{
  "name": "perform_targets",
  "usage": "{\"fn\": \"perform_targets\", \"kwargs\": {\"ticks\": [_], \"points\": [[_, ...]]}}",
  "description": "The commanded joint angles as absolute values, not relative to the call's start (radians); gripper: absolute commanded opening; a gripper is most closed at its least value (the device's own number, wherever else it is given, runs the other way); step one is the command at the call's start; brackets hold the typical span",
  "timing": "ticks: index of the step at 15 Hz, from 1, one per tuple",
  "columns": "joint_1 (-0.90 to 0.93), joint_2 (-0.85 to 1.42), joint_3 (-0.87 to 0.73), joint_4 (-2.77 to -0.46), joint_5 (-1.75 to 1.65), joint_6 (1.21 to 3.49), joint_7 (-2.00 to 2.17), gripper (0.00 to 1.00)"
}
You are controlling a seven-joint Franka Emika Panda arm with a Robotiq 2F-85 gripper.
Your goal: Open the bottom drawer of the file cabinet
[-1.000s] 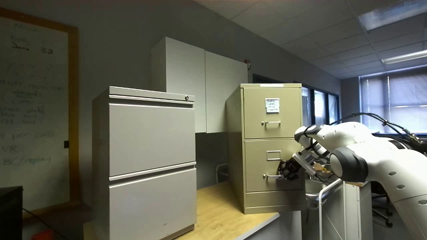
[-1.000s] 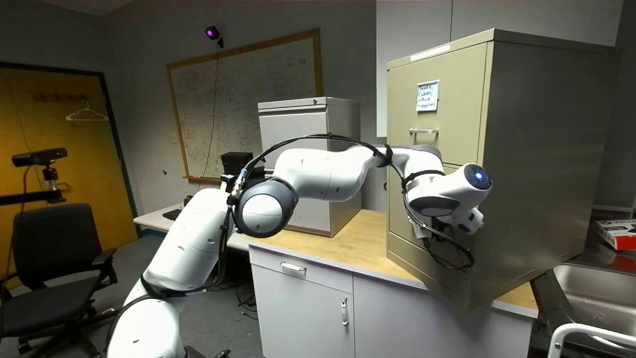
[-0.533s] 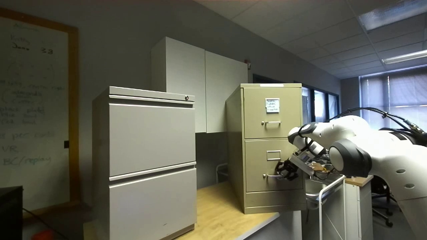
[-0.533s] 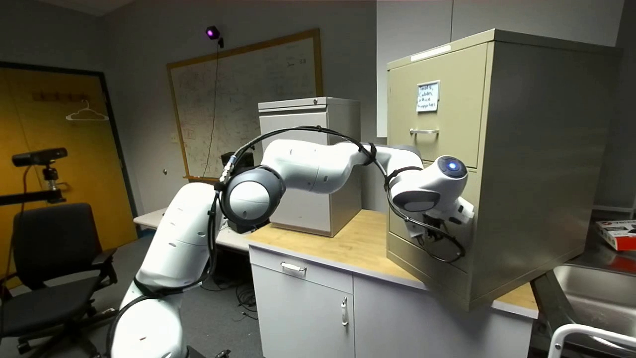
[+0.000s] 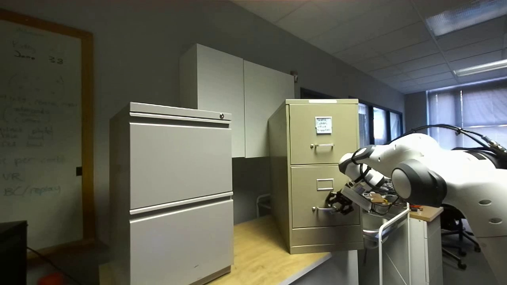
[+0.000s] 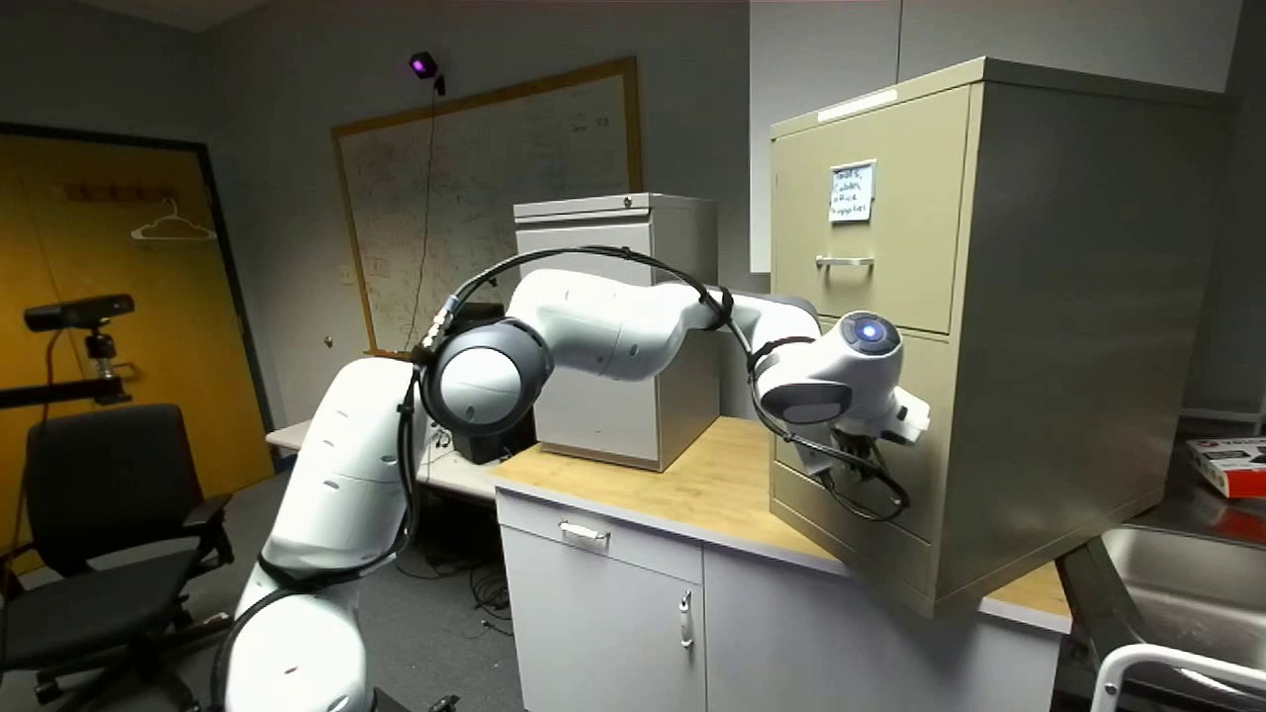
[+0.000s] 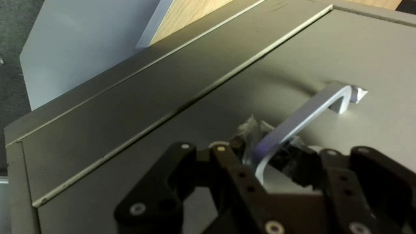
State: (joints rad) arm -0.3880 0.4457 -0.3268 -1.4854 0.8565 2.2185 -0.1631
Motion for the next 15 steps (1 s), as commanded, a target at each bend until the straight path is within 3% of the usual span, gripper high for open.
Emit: {"fn": "perform_targets", "kwargs": {"ticks": [1, 15], "points": [[-0.352, 0.322, -0.309, -1.699, 0.838, 2.202, -0.293, 0.03], [-0.428, 0.234, -0.159, -1.858, 0.96, 2.445, -0.375, 0.03]]}}
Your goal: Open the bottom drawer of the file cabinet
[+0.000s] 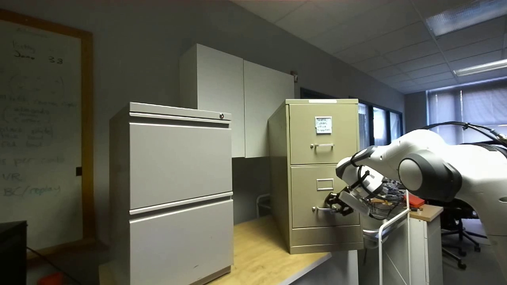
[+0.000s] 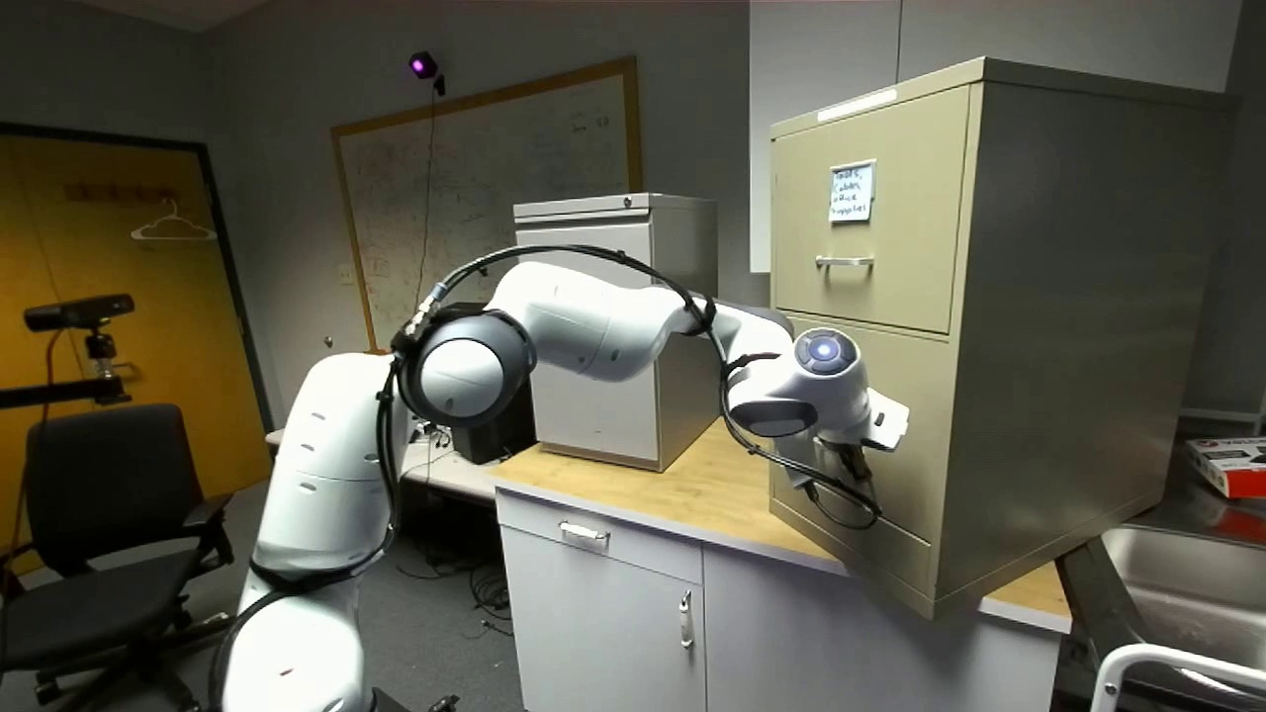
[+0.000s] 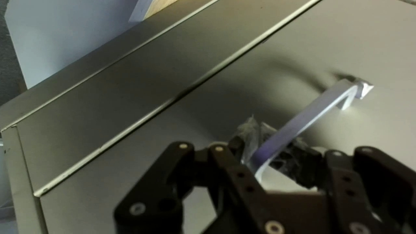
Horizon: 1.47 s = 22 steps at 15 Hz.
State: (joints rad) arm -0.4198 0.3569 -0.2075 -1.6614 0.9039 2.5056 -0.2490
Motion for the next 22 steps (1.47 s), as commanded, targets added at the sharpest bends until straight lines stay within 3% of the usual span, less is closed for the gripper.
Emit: {"fn": "perform_targets", "kwargs": {"ticks": [1, 8, 16, 22], "points": [[-0.433, 0.231, -0.153, -1.867, 0.993, 2.453, -0.394, 0.03], [-0.44, 0.212, -0.169, -1.914, 1.218, 2.44, -0.508, 0.03], [-0.36, 0.152, -0.216, -1.927, 0.944, 2.523, -0.355, 0.03], [-0.367, 0.055, -0.2, -2.075, 0.898, 2.512, -0.401, 0.03]]}}
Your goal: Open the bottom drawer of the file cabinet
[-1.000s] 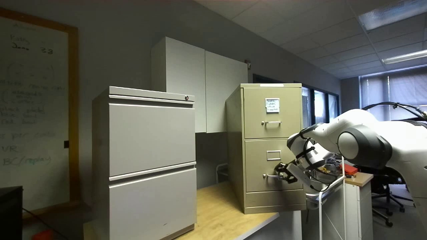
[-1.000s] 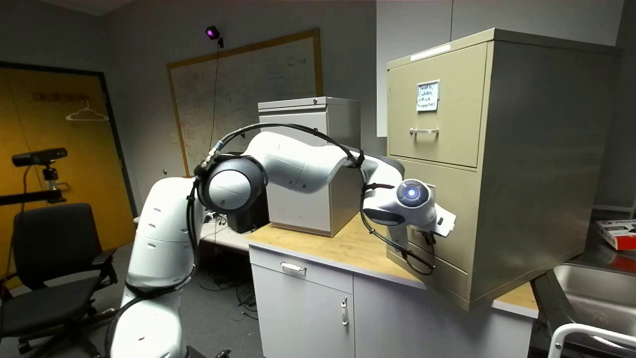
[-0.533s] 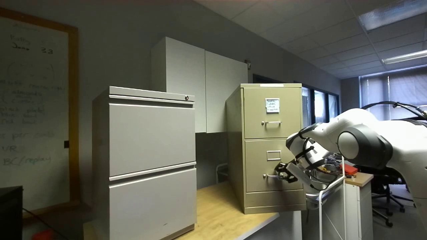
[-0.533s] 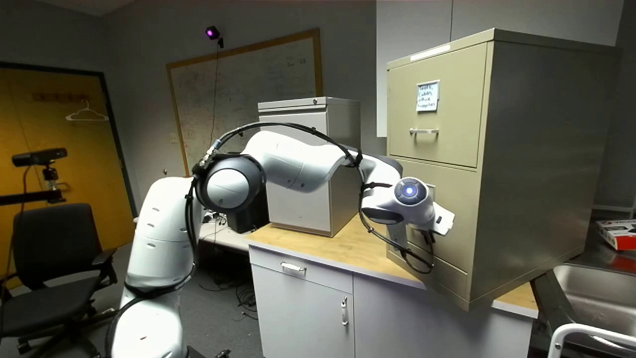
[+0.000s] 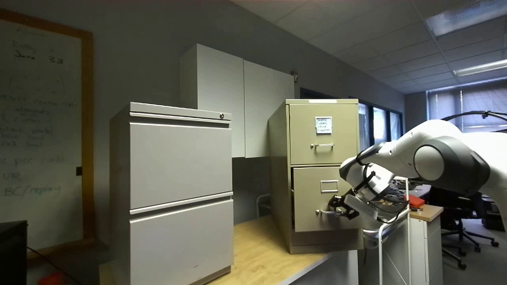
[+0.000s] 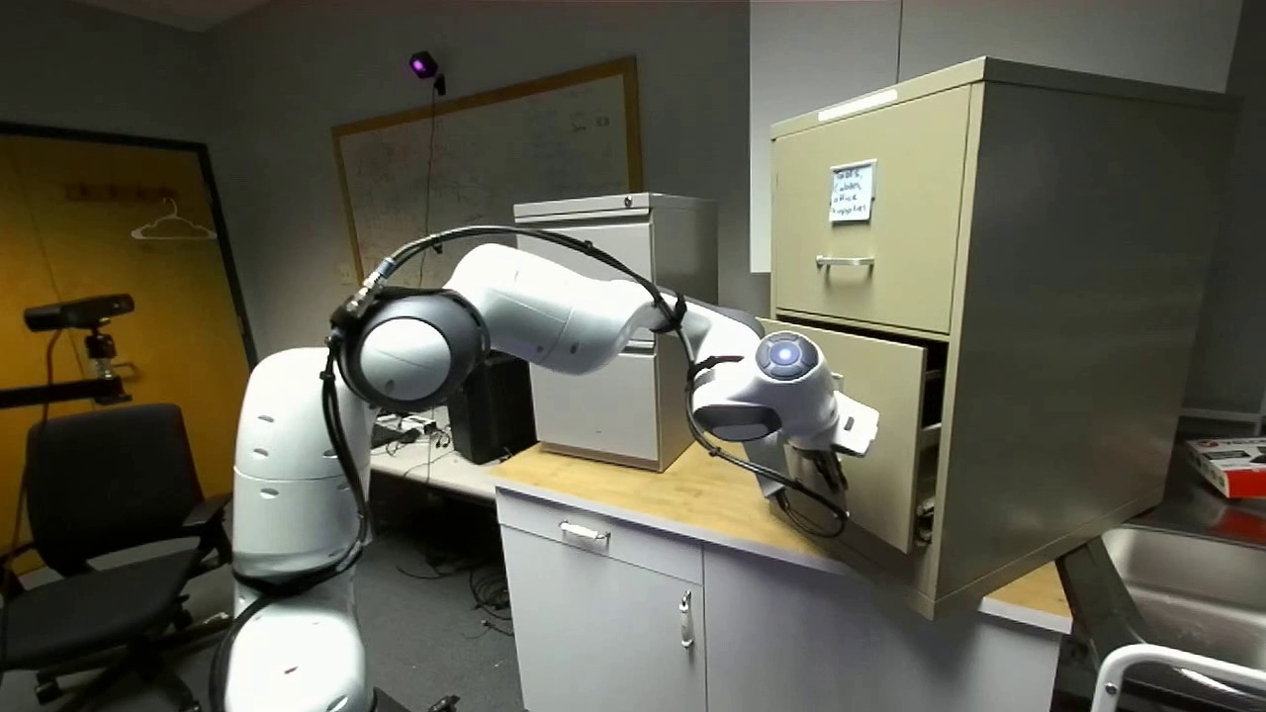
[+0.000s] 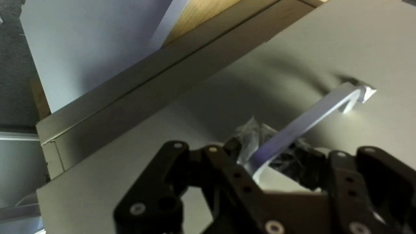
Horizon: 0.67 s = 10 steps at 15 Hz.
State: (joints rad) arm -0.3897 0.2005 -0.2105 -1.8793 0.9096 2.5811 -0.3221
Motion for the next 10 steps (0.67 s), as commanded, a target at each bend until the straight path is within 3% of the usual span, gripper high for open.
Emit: {"fn": "perform_targets", "kwargs": {"ticks": [1, 10], "points": [[-0.364, 0.031, -0.203, -2.108, 0.904, 2.511, -0.415, 0.03], [-0.317, -0.238, -0.253, -2.417, 0.877, 2.505, -0.481, 0.03]]}}
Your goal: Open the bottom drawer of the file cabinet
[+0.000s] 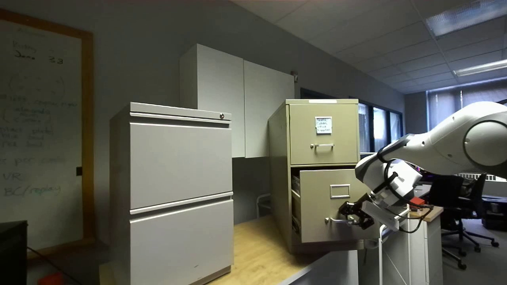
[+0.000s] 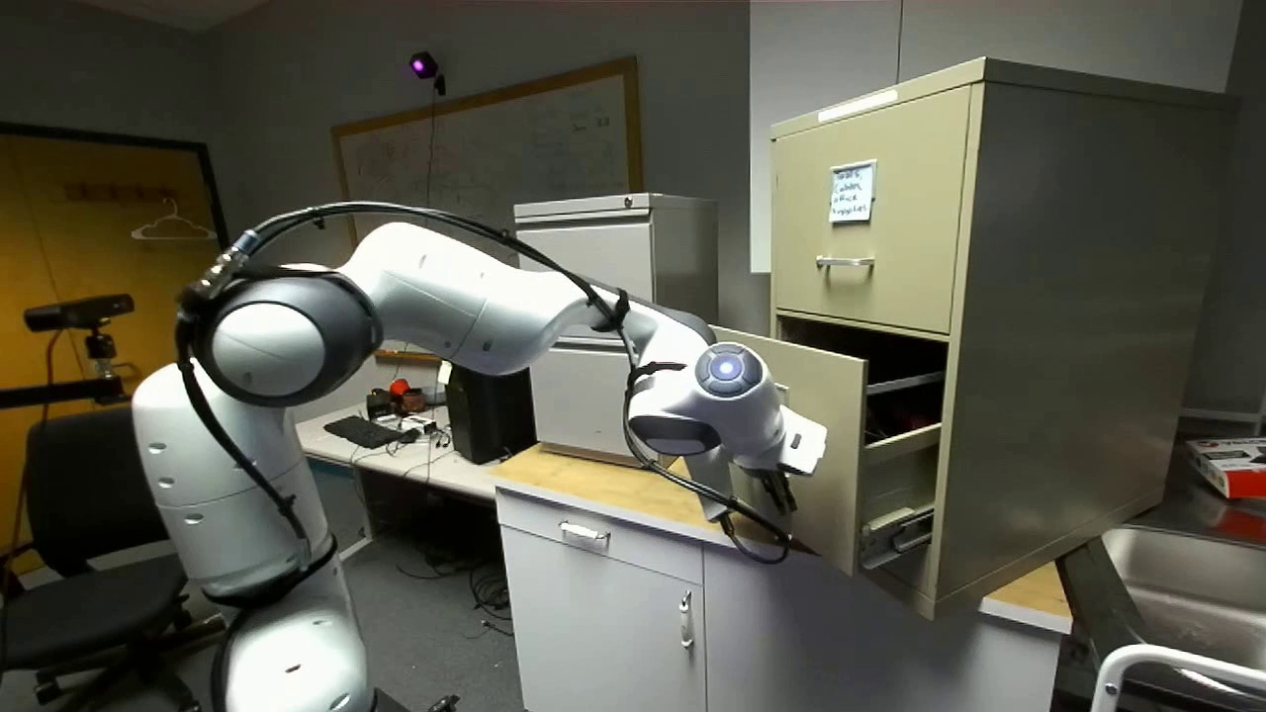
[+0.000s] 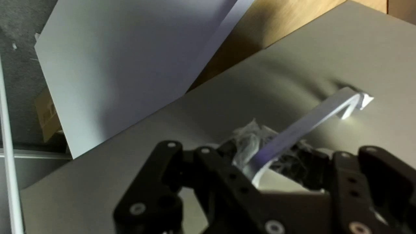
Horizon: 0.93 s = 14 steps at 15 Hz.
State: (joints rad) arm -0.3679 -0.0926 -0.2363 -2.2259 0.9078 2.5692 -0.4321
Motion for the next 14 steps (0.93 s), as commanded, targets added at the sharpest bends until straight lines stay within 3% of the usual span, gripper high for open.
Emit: {"fn": "perform_targets", "kwargs": {"ticks": [1, 14], "points": [[-0.311, -0.271, -0.259, -2.452, 0.868, 2.506, -0.484, 0.03], [-0.308, -0.8, -0.266, -2.885, 0.467, 2.382, -0.262, 0.03]]}}
